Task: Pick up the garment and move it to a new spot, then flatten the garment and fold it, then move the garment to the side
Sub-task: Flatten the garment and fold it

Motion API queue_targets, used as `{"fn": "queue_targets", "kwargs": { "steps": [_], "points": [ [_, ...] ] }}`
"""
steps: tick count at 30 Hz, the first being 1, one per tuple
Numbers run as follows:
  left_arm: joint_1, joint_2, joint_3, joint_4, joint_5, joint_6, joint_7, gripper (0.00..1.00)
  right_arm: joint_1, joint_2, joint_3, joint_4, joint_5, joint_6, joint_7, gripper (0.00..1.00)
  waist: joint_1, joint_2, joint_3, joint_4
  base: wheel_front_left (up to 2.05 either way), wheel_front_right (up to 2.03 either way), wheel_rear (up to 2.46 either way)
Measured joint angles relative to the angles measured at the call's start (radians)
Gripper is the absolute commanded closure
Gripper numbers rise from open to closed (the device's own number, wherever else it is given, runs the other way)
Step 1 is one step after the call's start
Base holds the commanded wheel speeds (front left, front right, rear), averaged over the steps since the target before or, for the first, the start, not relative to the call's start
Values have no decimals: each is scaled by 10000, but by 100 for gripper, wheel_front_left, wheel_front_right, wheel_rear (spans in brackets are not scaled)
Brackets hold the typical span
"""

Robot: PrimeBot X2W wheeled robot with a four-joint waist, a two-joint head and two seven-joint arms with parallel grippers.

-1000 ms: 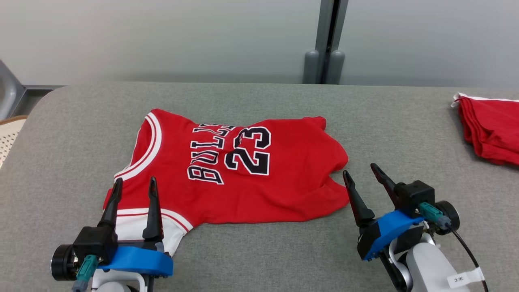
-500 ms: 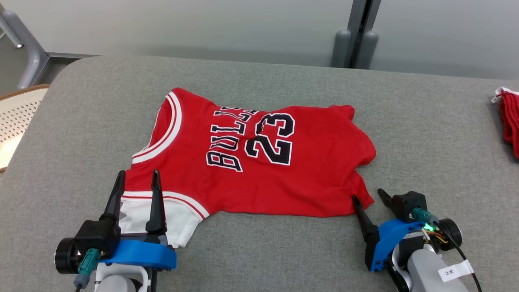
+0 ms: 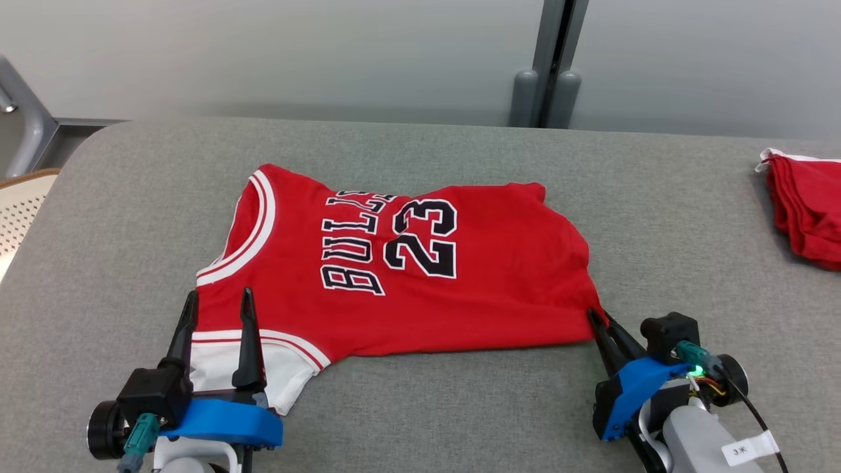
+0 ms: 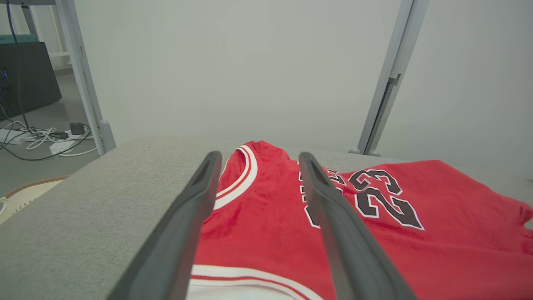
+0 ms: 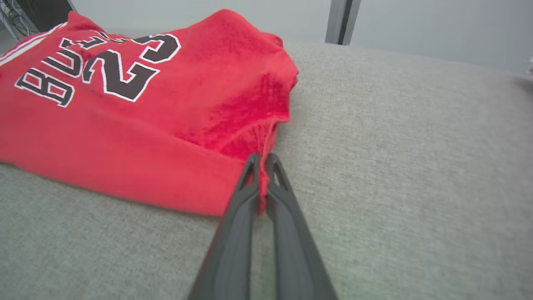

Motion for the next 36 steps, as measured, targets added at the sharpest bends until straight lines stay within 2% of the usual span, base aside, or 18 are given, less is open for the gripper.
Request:
{"fn": "queue_targets", "kwargs": {
  "steps": [8,19,24,25,26,36],
  "points": [
    [254,-33,-8,107,0,-59,0,0,1680,-397,-332,-2251,456,0,65,100,-1,0,-266,-597,0,0,0],
    [290,-63,-67,161,21,-86,0,0,5237,-326,-1523,-6481,709,-2,1937,100,-2,0,-374,-1127,0,0,0],
    [283,-65,-54,173,63,-92,0,0,6062,-171,-2017,-7591,583,-2,2462,100,-2,0,-386,-1202,0,0,0],
    [285,-67,-50,176,65,-104,0,0,6117,-155,-2077,-7726,522,0,2466,35,-2,0,-400,-1213,0,0,0],
    [285,-67,-36,176,71,-104,0,0,6125,-140,-2088,-7804,454,-2,2479,0,-2,0,-419,-1220,0,0,0],
    [466,-65,173,100,238,-144,0,0,5414,4,-2243,-8151,38,-2,1779,0,-2,0,-708,-1157,0,0,0]
  ]
}}
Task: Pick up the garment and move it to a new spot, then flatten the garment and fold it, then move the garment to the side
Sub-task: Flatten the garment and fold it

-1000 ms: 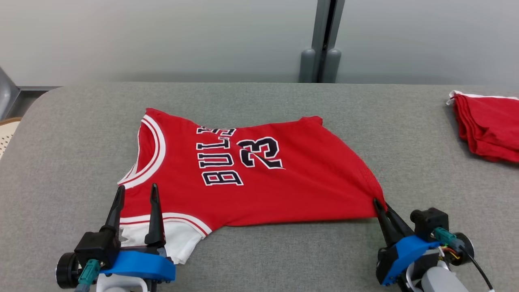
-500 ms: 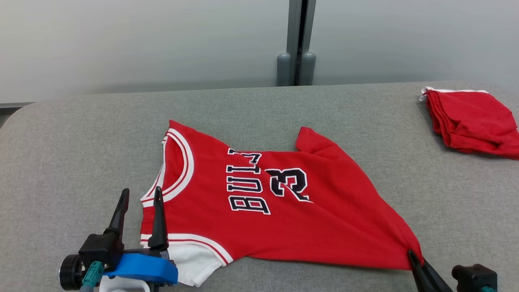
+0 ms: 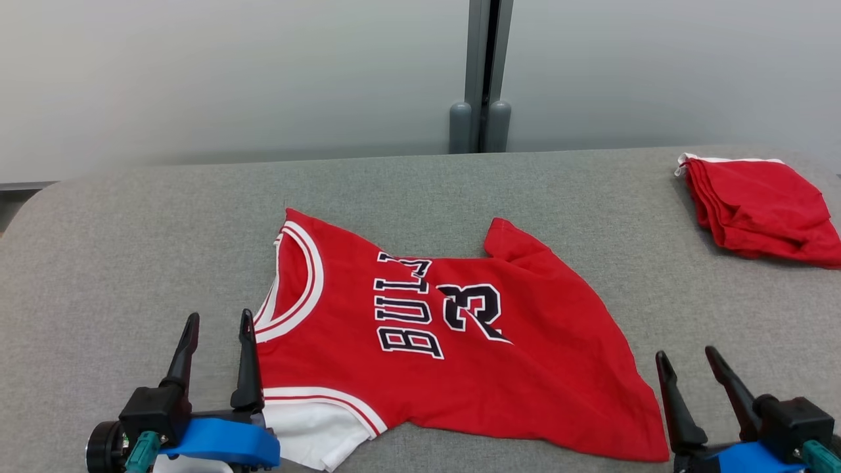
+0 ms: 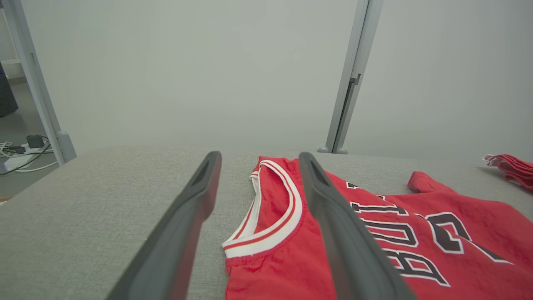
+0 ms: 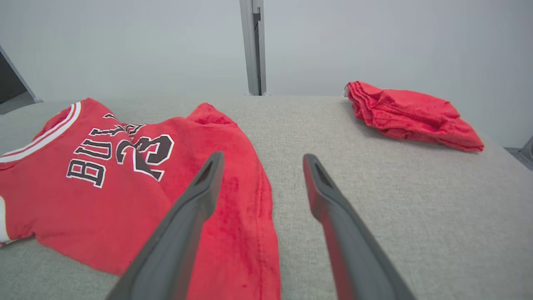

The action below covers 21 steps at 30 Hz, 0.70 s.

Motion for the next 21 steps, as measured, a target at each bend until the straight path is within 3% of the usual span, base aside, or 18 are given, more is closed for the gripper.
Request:
{"fn": "queue_targets", "kwargs": {
  "steps": [10,21],
  "points": [
    [262,36,176,-113,94,6,0,0,-854,199,318,48,-215,0,-1204,0,0,0,-281,130,0,0,0],
    [444,94,253,-192,194,-31,0,0,-860,293,493,357,-217,0,-1524,0,0,0,-385,278,0,0,0]
  ]
}}
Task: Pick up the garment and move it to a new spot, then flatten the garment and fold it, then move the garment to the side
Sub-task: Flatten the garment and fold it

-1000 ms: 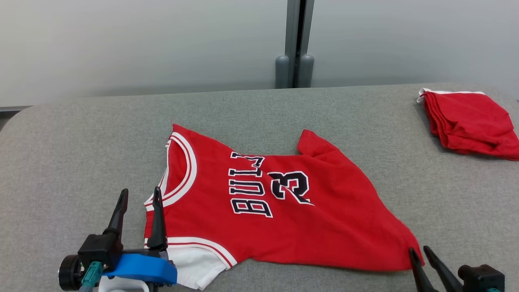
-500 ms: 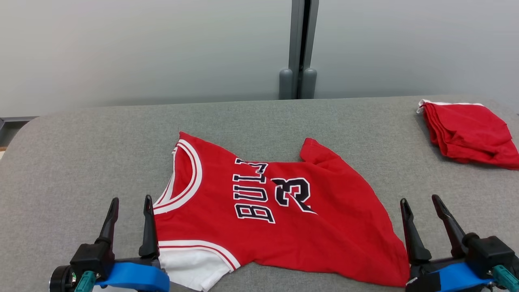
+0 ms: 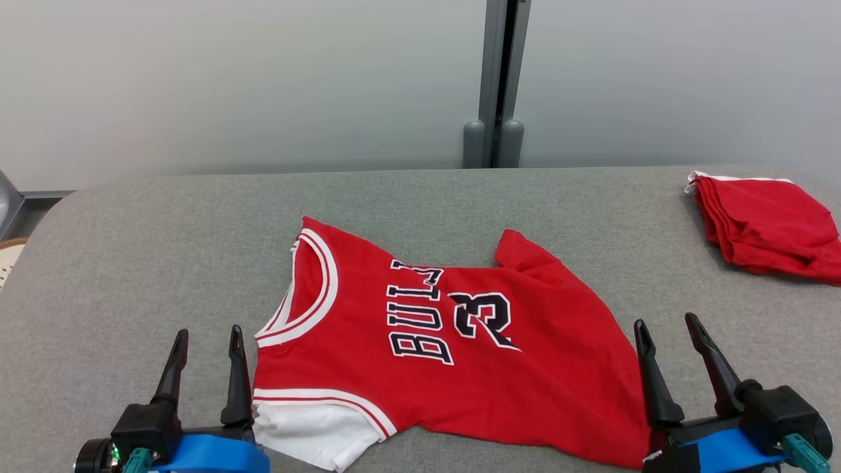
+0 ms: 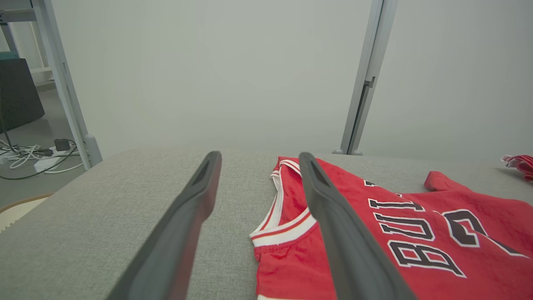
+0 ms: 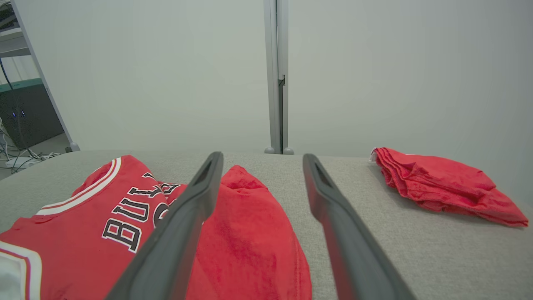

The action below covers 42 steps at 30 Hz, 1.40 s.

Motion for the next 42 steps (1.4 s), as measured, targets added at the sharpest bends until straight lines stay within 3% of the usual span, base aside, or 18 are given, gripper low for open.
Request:
{"fn": "queue_targets", "kwargs": {
  "steps": [13,27,42],
  "points": [
    [183,146,-165,255,176,-92,0,0,6,13,-207,458,-2,0,196,0,1,0,-9,-63,0,0,0],
    [1073,575,-1156,1622,410,-360,0,0,415,19,-662,2320,-69,0,115,0,1,-1,251,-160,0,0,0],
    [392,826,-1319,2982,245,-439,2,0,136,23,-119,4387,111,0,-90,0,1,0,467,-324,0,0,0]
  ]
}}
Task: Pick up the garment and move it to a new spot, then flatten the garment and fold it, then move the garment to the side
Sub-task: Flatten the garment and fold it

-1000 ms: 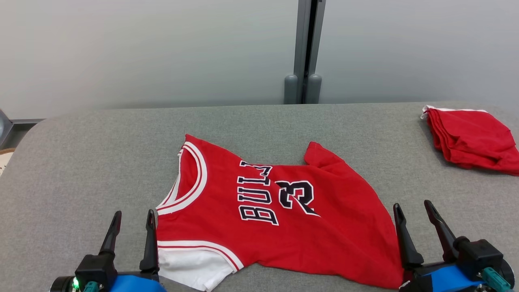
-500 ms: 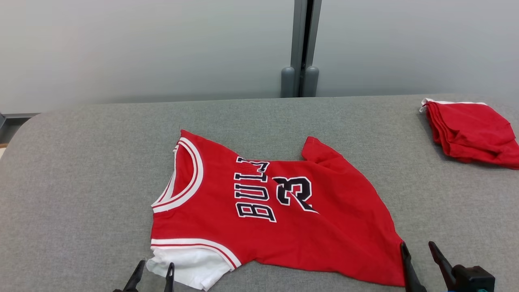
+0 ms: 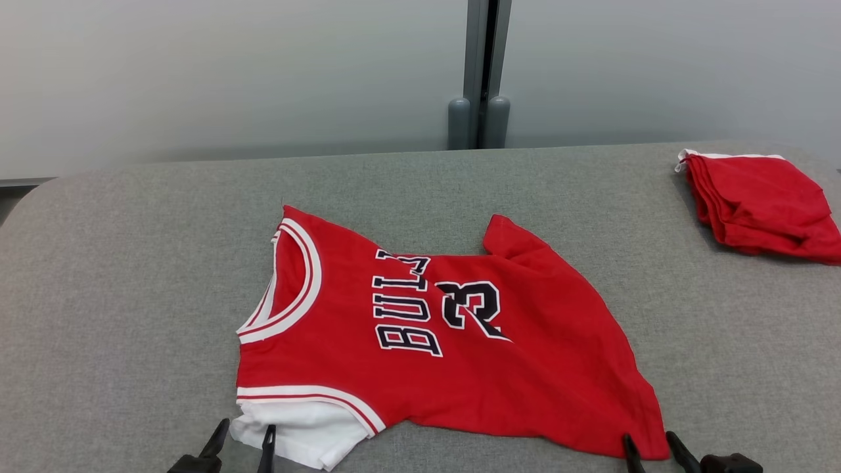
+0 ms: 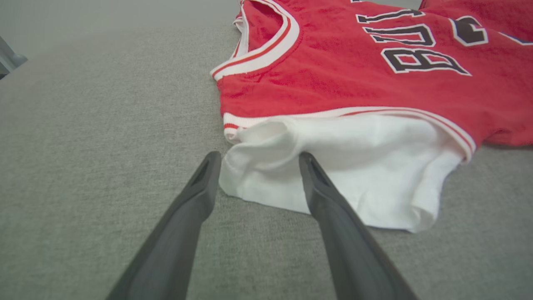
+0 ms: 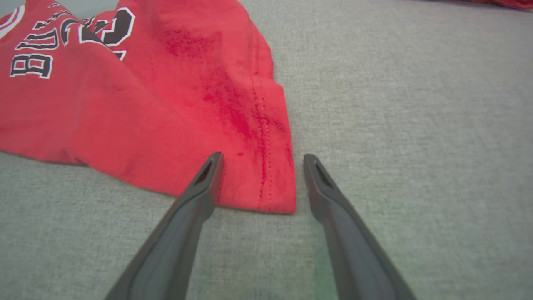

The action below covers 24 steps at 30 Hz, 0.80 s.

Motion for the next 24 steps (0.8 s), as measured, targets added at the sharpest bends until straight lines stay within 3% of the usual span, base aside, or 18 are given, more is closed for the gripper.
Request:
{"fn": "queue_targets", "kwargs": {
  "steps": [20,21,22,24],
  "points": [
    [-1486,349,-570,1808,-123,-21,-42,0,-692,-8,364,886,270,0,-255,0,0,0,453,-129,0,0,0],
    [-1558,347,-640,1925,-171,-21,-46,17,-736,-10,397,938,347,0,-265,12,0,0,461,-119,0,0,0],
    [-1633,334,-696,2042,-234,-23,-48,61,-760,-12,424,984,378,0,-267,60,-1,0,463,-107,0,0,0],
    [-1704,301,-805,2127,-360,-25,-50,92,-802,-33,451,1049,426,-2,-286,100,-1,0,457,-81,0,0,0]
  ]
}}
